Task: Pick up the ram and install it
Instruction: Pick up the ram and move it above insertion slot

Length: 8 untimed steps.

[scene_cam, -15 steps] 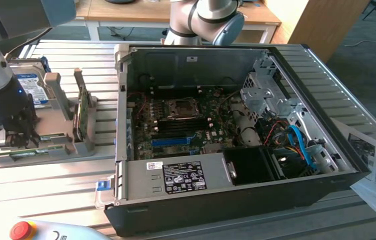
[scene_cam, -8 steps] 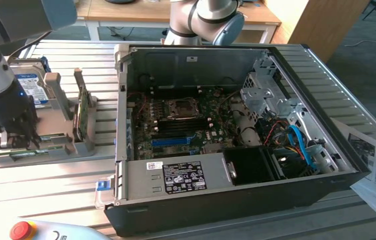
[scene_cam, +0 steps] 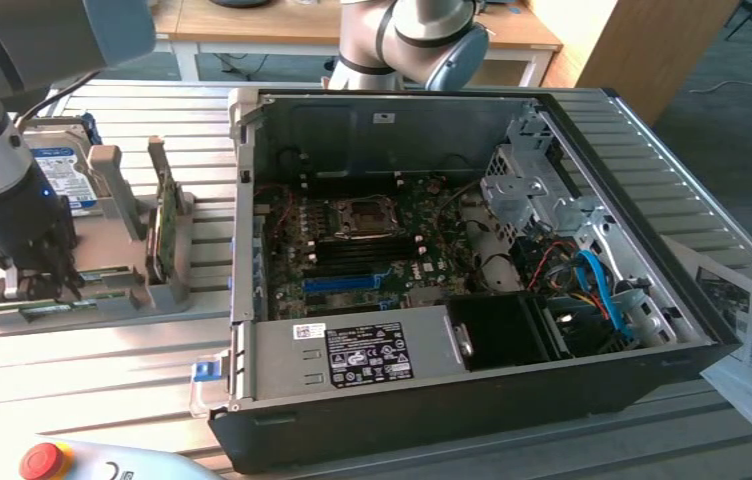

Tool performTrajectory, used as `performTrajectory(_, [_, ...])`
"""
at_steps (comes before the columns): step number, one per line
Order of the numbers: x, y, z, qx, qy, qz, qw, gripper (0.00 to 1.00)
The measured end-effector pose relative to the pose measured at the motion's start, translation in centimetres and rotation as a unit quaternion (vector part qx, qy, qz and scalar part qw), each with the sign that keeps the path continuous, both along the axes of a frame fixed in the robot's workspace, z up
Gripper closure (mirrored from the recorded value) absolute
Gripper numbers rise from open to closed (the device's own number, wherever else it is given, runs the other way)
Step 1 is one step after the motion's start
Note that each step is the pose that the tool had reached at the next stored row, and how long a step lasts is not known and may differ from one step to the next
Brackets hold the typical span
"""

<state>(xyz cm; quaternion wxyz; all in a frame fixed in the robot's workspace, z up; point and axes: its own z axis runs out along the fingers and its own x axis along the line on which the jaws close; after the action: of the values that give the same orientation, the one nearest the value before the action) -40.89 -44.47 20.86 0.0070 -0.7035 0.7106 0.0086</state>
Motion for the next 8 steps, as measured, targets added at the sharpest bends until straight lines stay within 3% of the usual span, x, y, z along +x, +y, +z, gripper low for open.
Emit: performTrajectory(8, [0.01,0.00,-0.60,0.0004,-0.0006,0.000,1.0000,0.76])
